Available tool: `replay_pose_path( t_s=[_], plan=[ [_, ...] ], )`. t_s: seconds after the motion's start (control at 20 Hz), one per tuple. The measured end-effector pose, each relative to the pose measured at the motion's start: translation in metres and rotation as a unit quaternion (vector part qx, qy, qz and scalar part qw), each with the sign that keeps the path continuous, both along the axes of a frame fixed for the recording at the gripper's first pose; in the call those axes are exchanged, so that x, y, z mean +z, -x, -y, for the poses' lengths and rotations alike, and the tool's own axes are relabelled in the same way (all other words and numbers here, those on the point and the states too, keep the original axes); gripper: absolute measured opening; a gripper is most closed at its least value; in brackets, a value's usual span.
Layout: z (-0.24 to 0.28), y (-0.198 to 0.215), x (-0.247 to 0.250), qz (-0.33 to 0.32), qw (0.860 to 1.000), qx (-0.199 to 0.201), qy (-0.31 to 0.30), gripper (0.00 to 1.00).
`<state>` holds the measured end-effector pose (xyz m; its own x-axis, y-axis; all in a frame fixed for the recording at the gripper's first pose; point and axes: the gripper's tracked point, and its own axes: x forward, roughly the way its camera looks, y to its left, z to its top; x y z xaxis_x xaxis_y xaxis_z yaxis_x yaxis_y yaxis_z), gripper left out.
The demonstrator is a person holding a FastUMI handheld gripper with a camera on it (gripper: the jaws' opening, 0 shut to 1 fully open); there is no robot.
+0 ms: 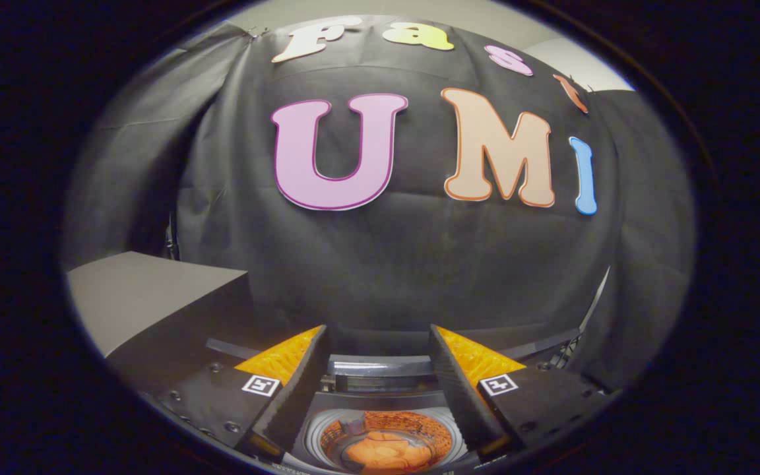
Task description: Put the clothes into the washing machine and then close the washing machine lid.
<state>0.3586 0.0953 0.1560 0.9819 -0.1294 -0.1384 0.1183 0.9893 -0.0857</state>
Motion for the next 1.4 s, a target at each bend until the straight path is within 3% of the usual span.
replay_pose_path(
  t_s=[0.2, 0.7, 0.85, 1.0, 1.4],
  plan=[
    [-0.002, 0.023, -0.016, -0.008, 1.0, 0.007, 0.022, 0.94],
    [0.003, 0.046, -0.022, -0.002, 1.0, 0.016, 0.003, 0.95],
    [0.003, 0.059, -0.019, 0.012, 0.999, 0.037, 0.003, 0.95],
    [0.004, 0.08, -0.014, 0.034, 0.997, 0.064, 0.012, 0.95],
    [0.03, 0.156, -0.026, 0.076, 0.994, 0.081, -0.001, 0.96]
  ],
)
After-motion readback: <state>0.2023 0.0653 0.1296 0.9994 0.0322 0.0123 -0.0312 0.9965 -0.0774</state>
